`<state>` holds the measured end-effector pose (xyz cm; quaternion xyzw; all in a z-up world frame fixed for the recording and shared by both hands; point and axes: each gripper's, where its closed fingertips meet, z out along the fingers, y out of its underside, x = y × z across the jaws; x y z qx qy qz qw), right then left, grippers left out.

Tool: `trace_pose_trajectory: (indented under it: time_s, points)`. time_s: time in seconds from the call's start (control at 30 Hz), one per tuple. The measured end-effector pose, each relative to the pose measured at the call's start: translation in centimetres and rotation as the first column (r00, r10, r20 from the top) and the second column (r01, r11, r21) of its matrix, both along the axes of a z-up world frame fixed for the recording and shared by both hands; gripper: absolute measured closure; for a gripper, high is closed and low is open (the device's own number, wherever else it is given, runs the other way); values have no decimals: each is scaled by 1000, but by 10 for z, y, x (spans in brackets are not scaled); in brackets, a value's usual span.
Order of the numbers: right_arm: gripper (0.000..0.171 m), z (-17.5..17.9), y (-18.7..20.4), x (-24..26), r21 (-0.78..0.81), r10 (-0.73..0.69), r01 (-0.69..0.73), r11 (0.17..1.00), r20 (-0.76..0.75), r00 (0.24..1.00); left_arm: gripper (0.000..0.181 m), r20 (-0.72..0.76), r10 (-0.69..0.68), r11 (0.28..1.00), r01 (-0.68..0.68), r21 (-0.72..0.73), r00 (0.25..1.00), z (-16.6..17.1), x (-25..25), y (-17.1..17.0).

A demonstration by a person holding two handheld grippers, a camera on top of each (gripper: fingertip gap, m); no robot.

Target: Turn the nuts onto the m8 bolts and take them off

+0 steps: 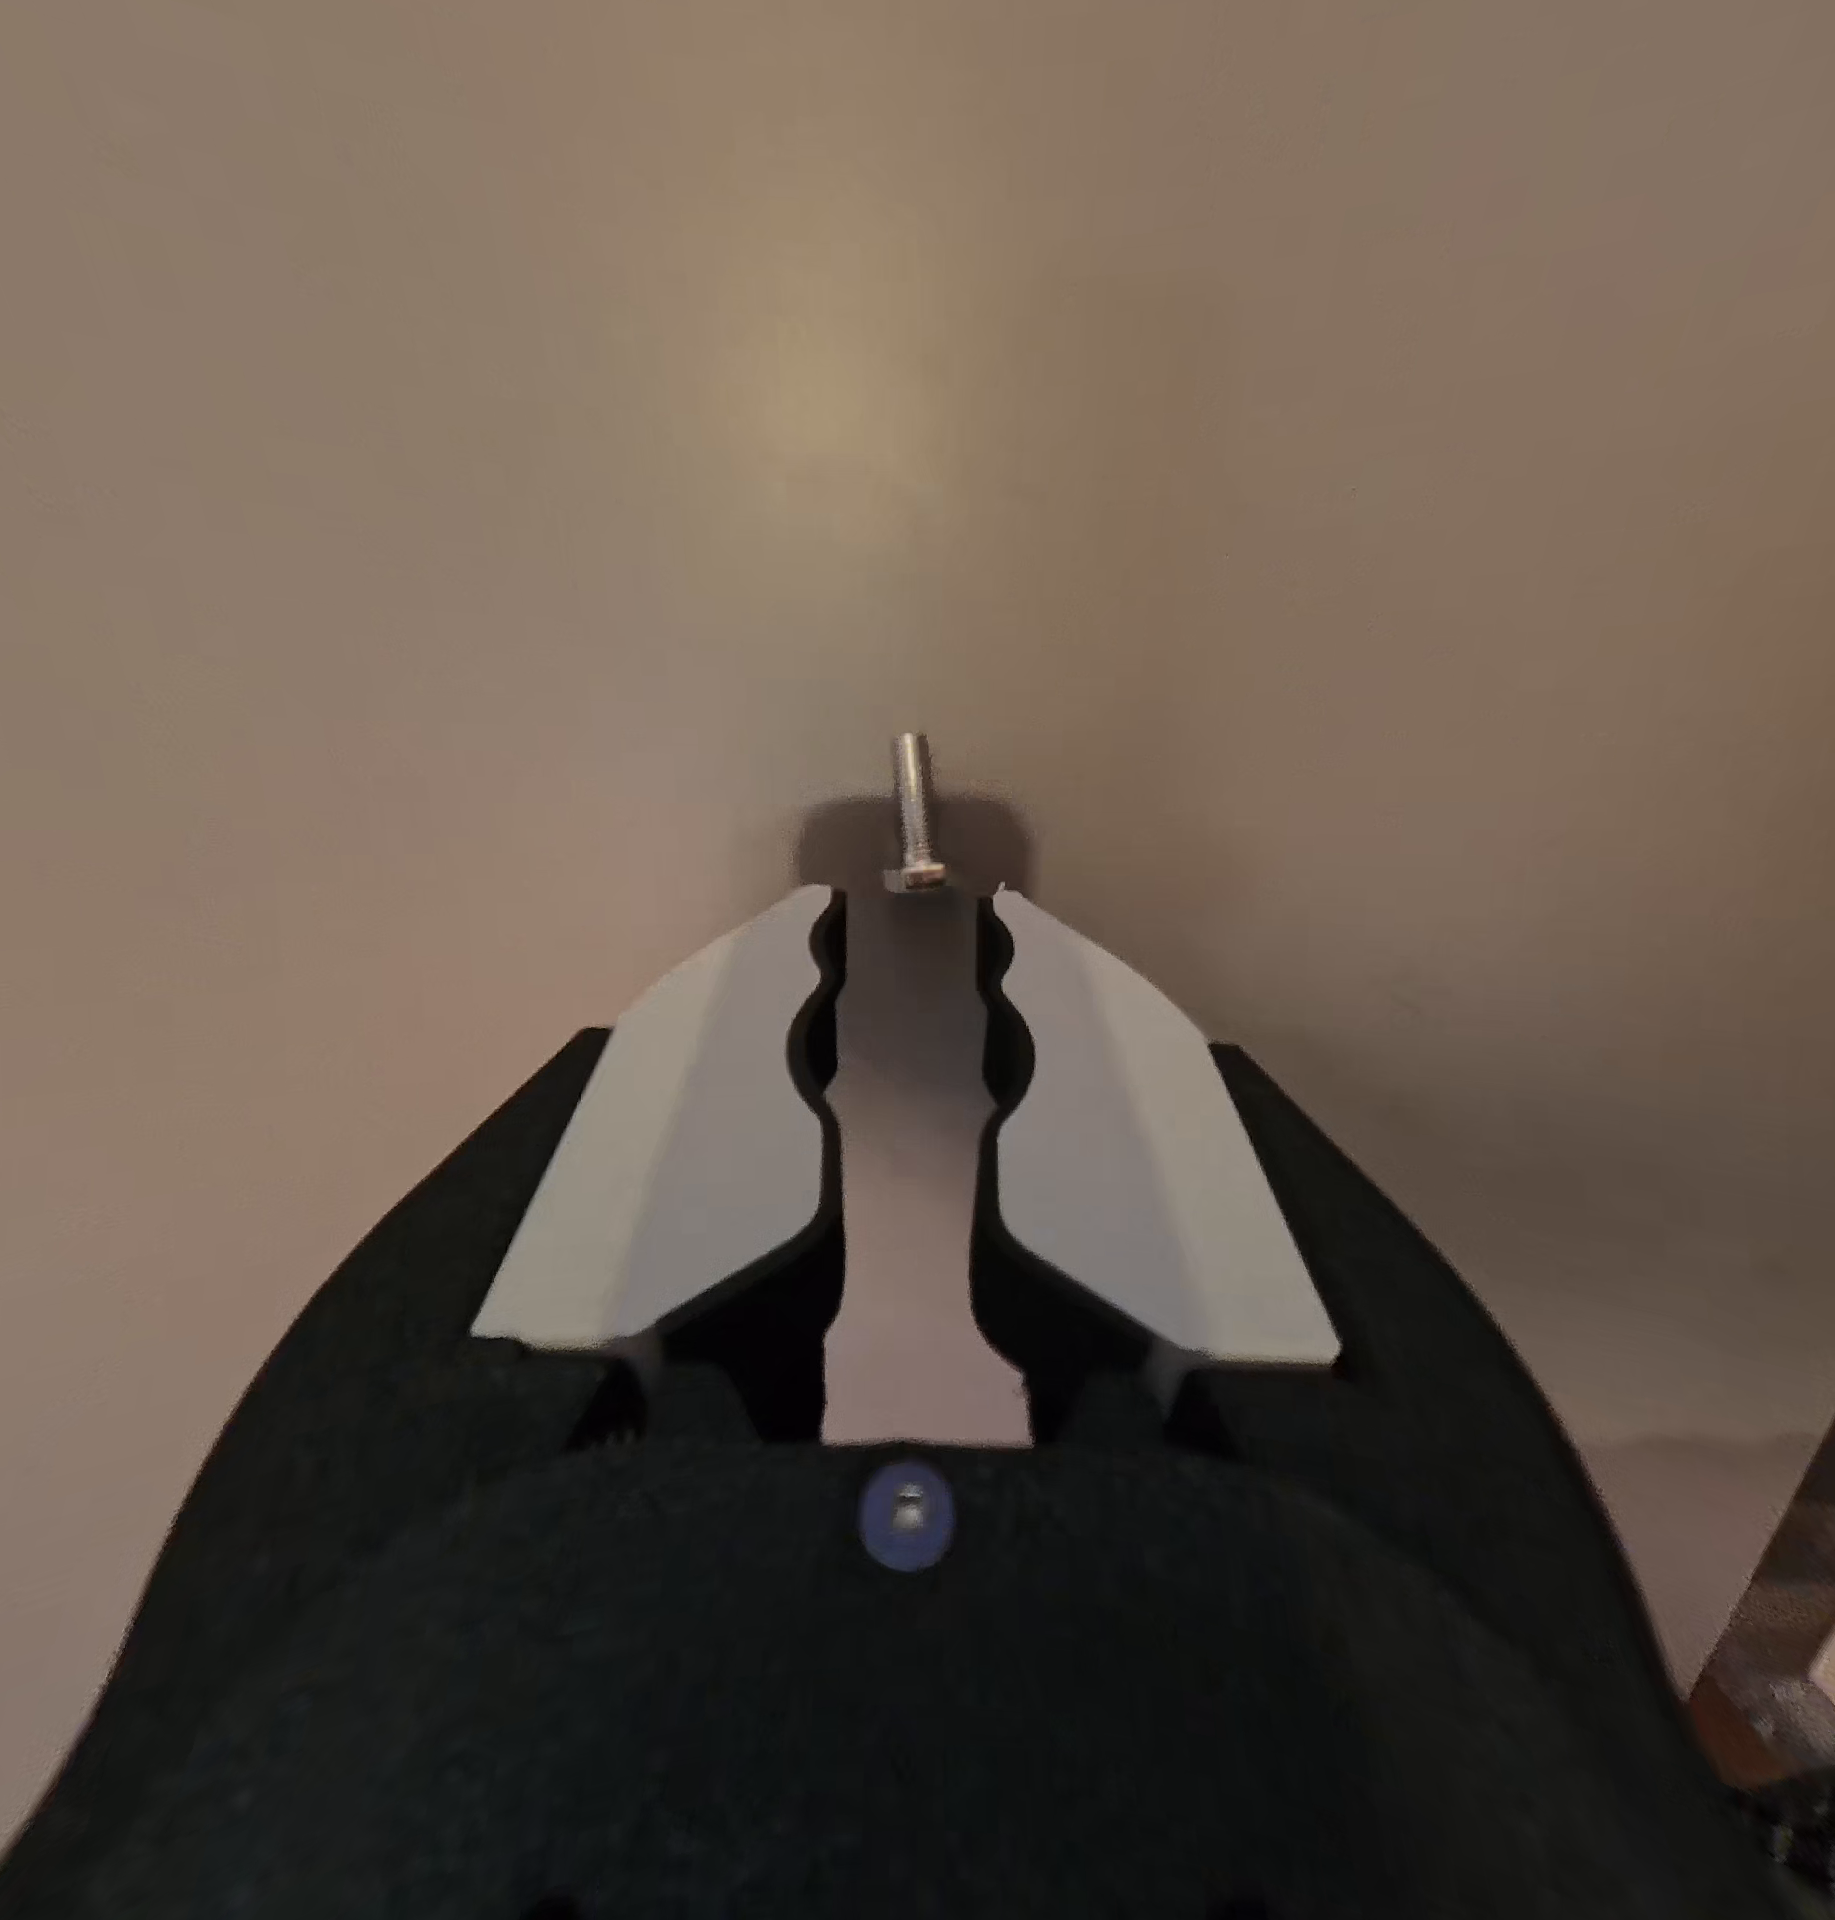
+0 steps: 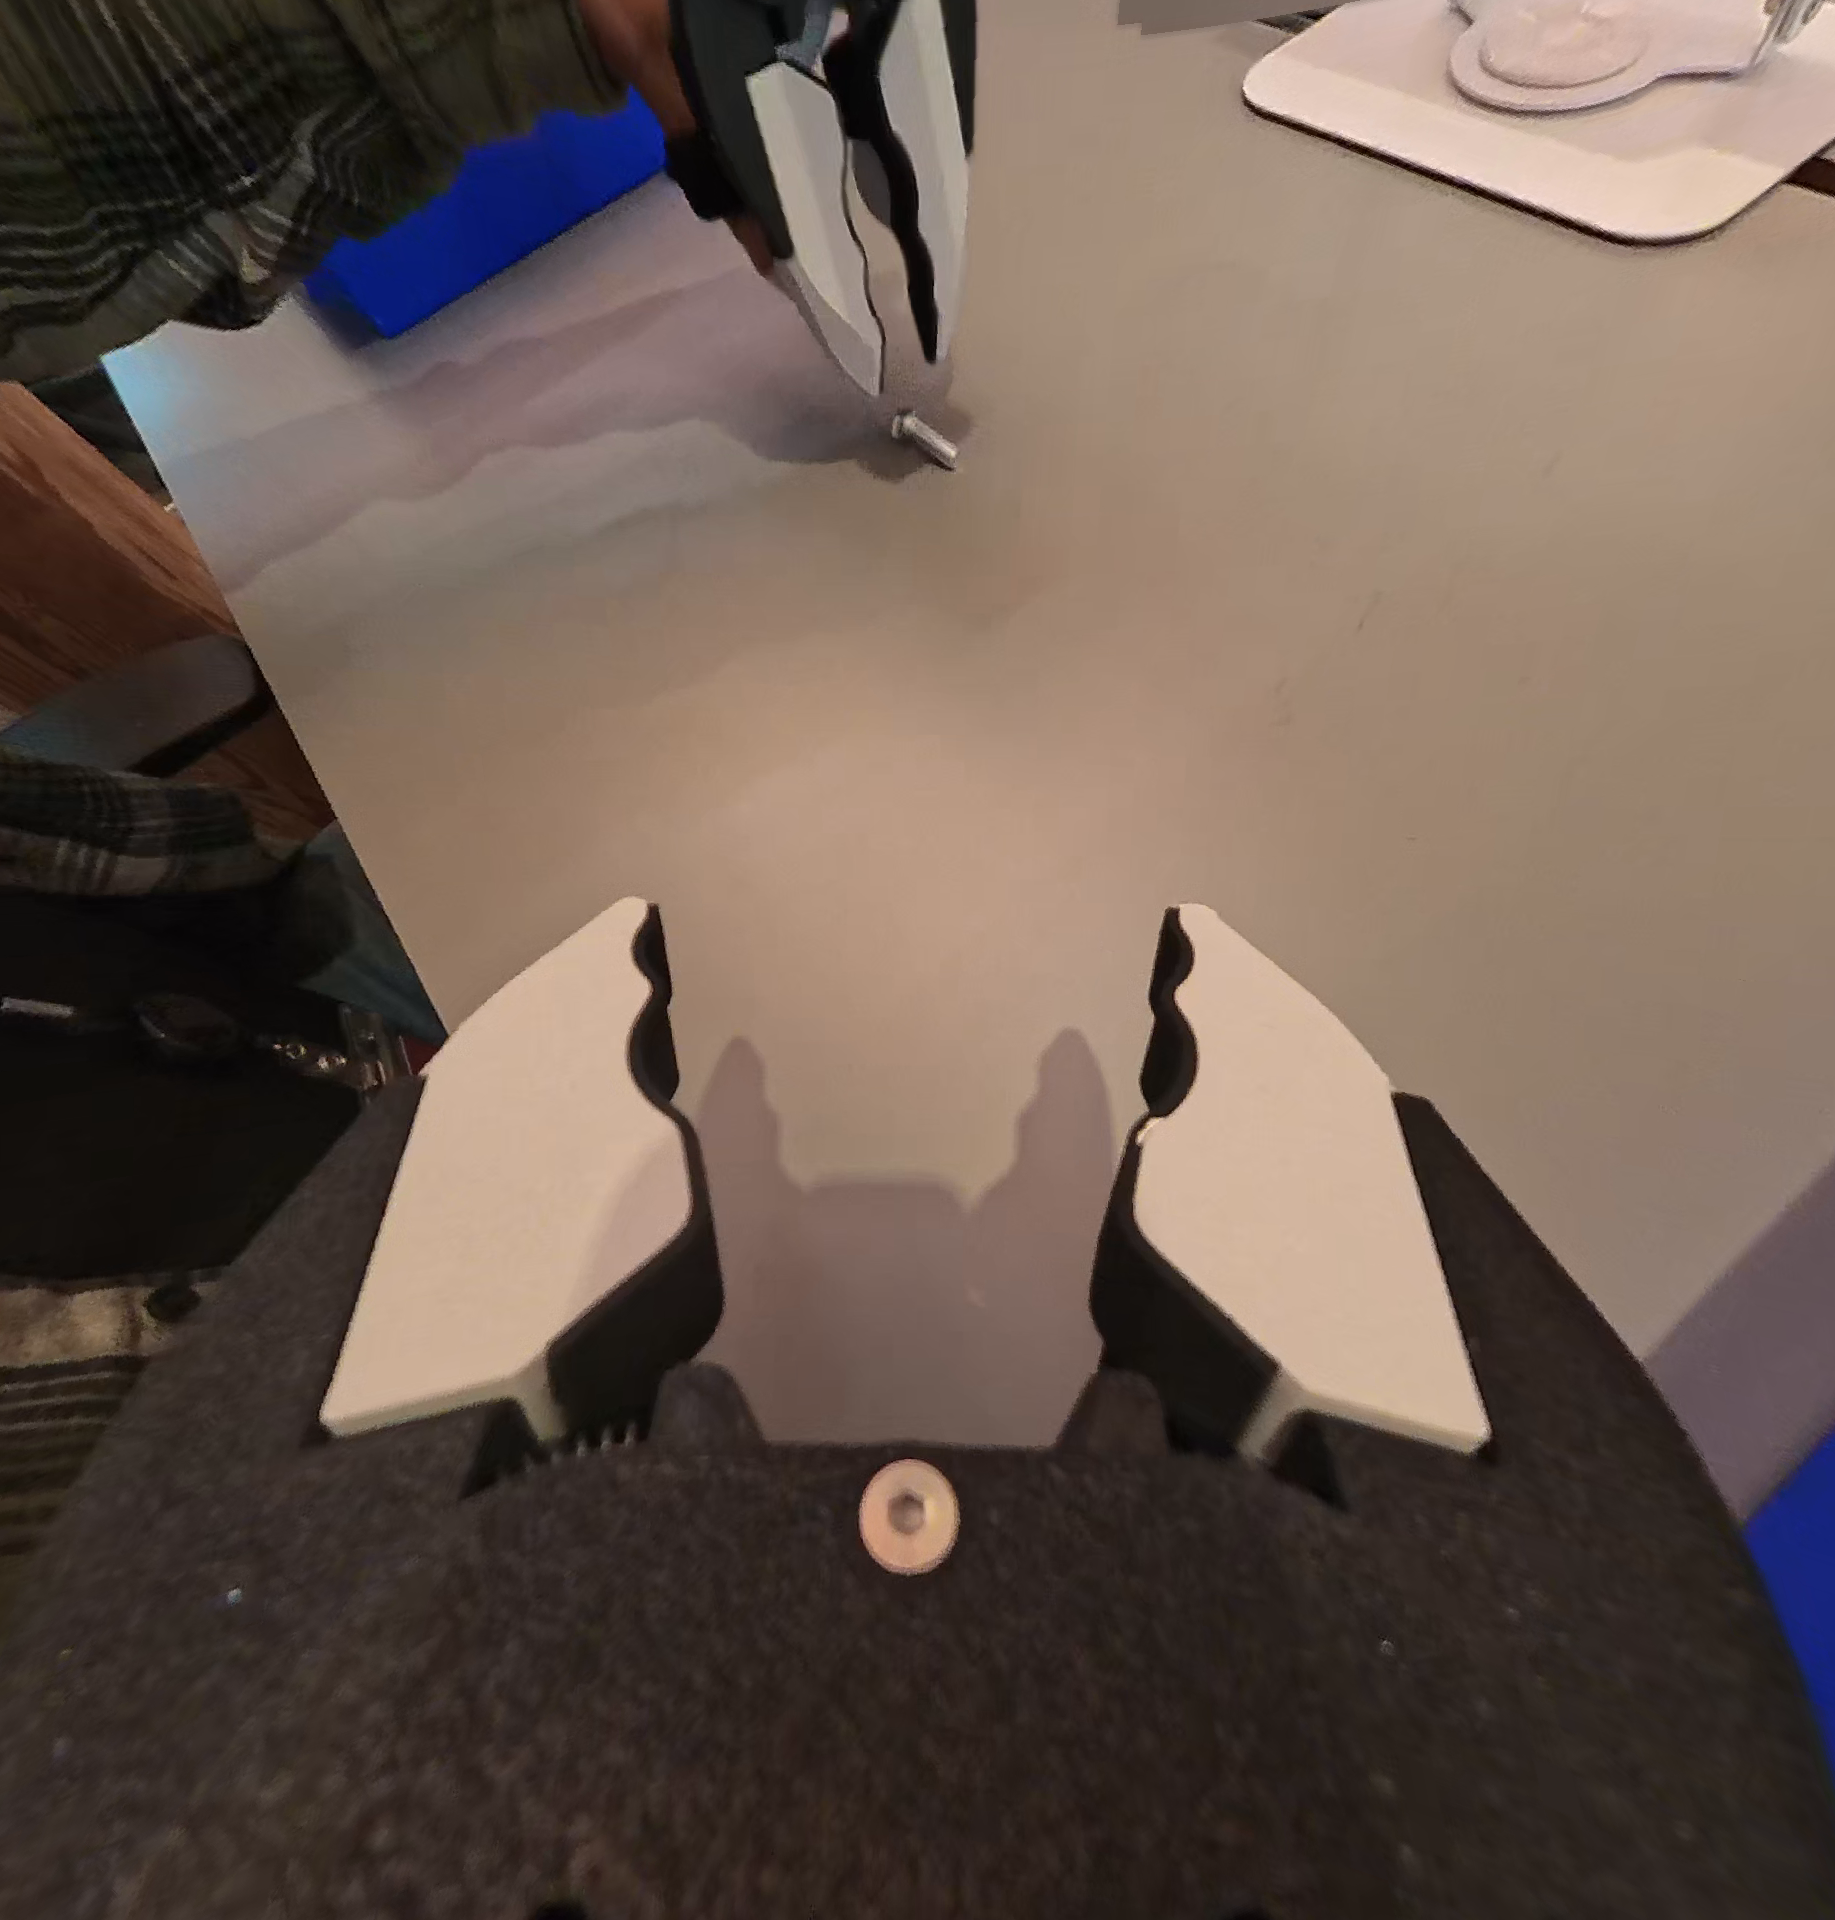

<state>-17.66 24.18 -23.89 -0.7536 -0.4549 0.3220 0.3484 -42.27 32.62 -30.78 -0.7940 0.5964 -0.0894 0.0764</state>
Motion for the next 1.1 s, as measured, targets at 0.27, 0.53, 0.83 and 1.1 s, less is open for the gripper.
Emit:
trace_pose_trajectory:
  time_s: [0.27, 0.53, 0.83, 1.1]
  points:
    - [81, 4, 2, -7, 8, 15, -15, 1000, 5, 1000, 154, 123, 59, 983, -79, 164, 991, 78, -32, -19]
    - [80, 7, 9, -20, 16, 39, -39, 999, 9, 999, 152, 199, 184, 932, -235, 277, 963, 144, -116, -63]
    - [80, 7, 8, -28, 19, 54, -54, 998, 28, 998, 151, 153, 439, 831, -465, 306, 885, 143, -249, -134]
    - [81, 7, 7, -40, 23, 54, -55, 998, 35, 998, 154, -12, 552, 820, -539, 192, 834, 61, -316, -180]
